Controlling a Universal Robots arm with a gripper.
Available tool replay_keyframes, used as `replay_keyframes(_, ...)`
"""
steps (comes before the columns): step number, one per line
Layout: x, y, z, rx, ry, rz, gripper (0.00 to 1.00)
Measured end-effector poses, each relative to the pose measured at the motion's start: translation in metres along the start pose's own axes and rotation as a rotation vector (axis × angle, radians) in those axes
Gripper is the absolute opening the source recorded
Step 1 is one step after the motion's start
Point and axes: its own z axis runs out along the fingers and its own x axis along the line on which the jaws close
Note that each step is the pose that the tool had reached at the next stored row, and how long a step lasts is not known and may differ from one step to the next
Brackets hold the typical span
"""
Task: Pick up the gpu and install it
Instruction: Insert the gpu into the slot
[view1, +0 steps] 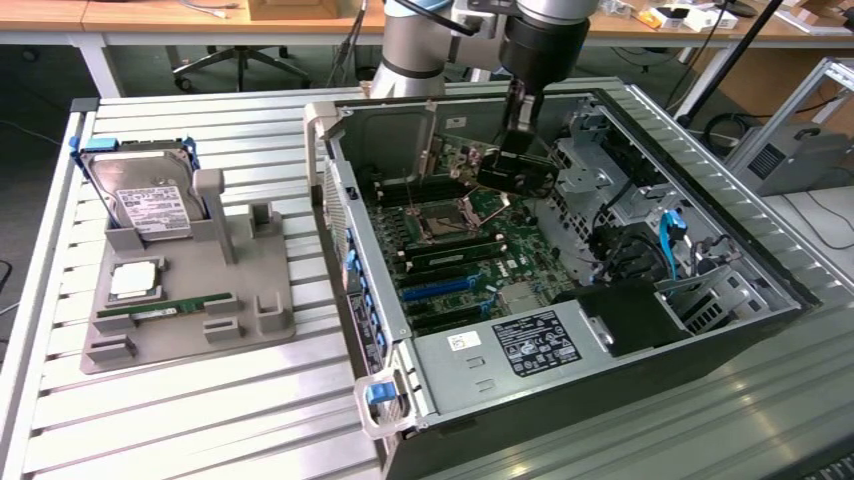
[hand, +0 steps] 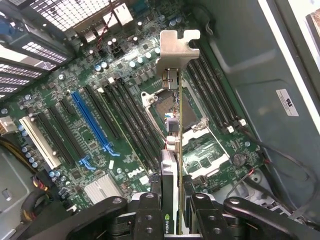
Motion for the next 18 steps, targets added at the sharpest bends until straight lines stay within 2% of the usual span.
replay_keyframes(18, 0.0000, 0.0000, 0.0006, -0.0032, -0.0061, -0.137, 0.27)
